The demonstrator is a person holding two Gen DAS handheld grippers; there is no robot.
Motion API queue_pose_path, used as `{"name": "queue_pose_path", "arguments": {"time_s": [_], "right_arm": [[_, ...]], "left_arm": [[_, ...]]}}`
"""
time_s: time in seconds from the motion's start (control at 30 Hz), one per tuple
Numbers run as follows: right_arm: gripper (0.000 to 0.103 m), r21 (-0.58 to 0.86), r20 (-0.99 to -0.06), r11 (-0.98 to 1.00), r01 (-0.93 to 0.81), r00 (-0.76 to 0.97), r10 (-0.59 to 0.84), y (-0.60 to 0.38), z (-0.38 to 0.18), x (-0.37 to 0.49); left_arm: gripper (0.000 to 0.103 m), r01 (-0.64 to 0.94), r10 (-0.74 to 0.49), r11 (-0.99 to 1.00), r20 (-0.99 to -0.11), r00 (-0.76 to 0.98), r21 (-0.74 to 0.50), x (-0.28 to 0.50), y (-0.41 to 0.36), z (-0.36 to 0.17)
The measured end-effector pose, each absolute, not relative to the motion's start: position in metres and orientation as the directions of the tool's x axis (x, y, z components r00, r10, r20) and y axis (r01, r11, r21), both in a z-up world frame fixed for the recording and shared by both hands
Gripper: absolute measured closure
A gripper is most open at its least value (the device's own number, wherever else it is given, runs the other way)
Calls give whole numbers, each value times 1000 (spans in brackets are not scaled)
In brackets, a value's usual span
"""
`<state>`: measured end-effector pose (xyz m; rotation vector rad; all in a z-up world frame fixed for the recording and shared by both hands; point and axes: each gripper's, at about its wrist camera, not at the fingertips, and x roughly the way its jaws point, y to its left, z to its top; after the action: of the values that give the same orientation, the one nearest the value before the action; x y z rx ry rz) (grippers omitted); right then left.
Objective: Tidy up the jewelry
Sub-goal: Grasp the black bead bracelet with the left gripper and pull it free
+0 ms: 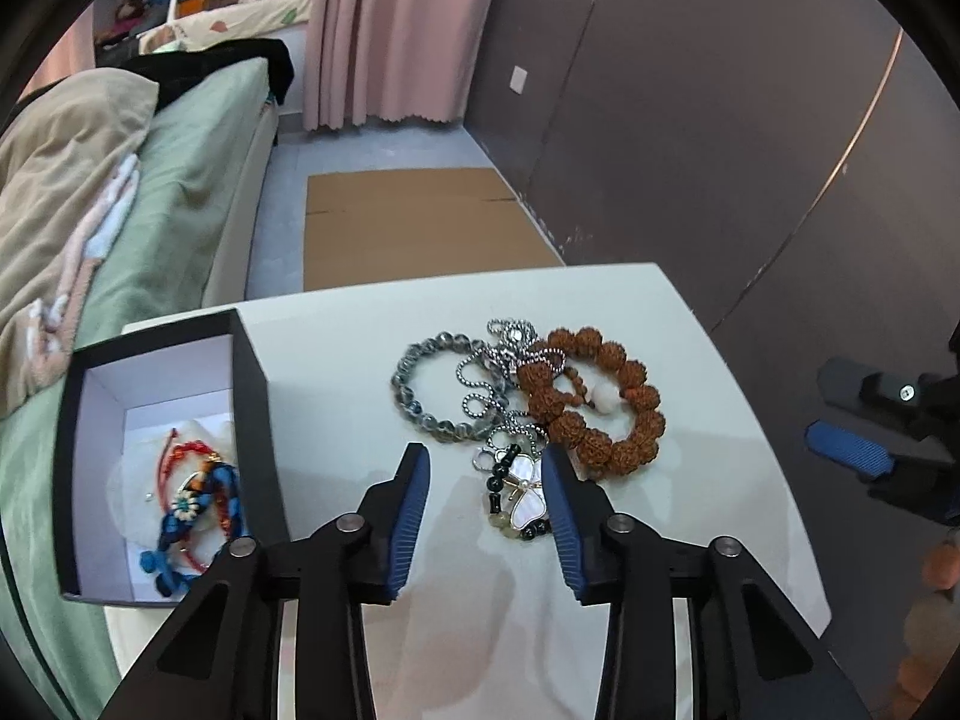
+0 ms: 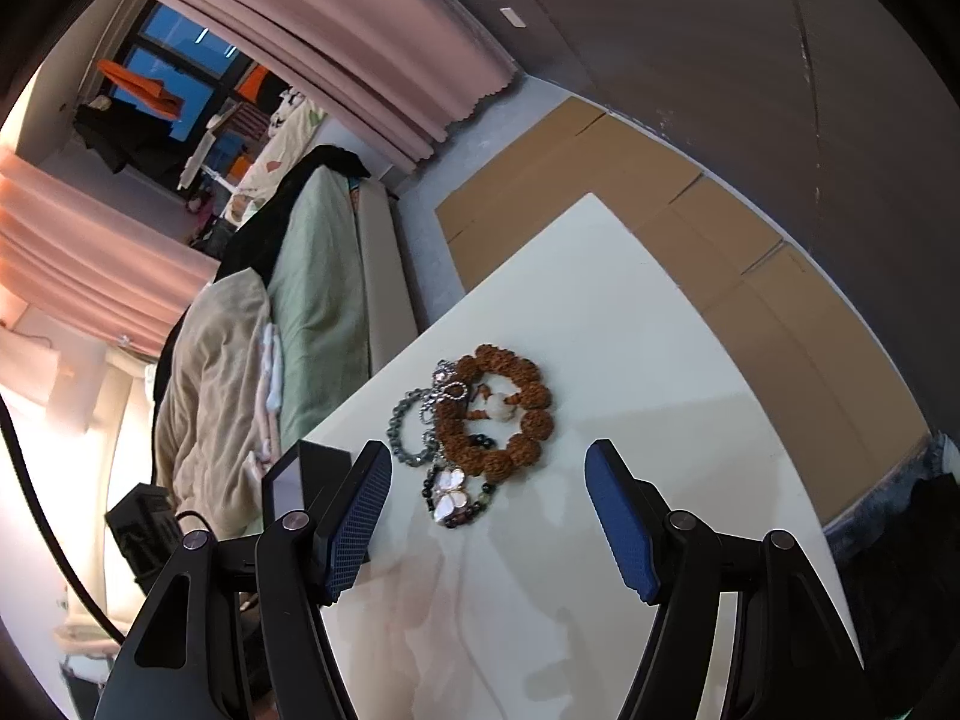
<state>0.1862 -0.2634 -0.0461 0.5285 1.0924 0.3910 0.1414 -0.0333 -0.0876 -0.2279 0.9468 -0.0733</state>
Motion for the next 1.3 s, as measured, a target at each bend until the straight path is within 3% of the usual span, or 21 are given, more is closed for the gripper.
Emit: {"name": "queue_pose_path", "arguments": {"time_s": [0.13,0.67,0.73,0.87,1.3], "right_arm": [[35,582,-735,812,-40,402,546,-264,-49,190],[35,582,-742,811,-52,373,557,-257,-52,197],[35,579,-744,813,-56,371,556,-256,-52,196],[35,576,-746,815,-57,370,553,-256,-53,195],[35,561,-765,827,-41,355,537,-253,-62,195]], "left_arm": [[72,-35,-153,977,-812,563,-208,149,-39,-98],[78,6,-163,983,-849,503,-185,168,-53,-124],[87,16,-208,973,-841,500,-231,167,-51,-124],[87,21,-199,975,-836,512,-219,161,-51,-119],[88,-9,-343,910,-765,545,-414,145,-18,-93]]}}
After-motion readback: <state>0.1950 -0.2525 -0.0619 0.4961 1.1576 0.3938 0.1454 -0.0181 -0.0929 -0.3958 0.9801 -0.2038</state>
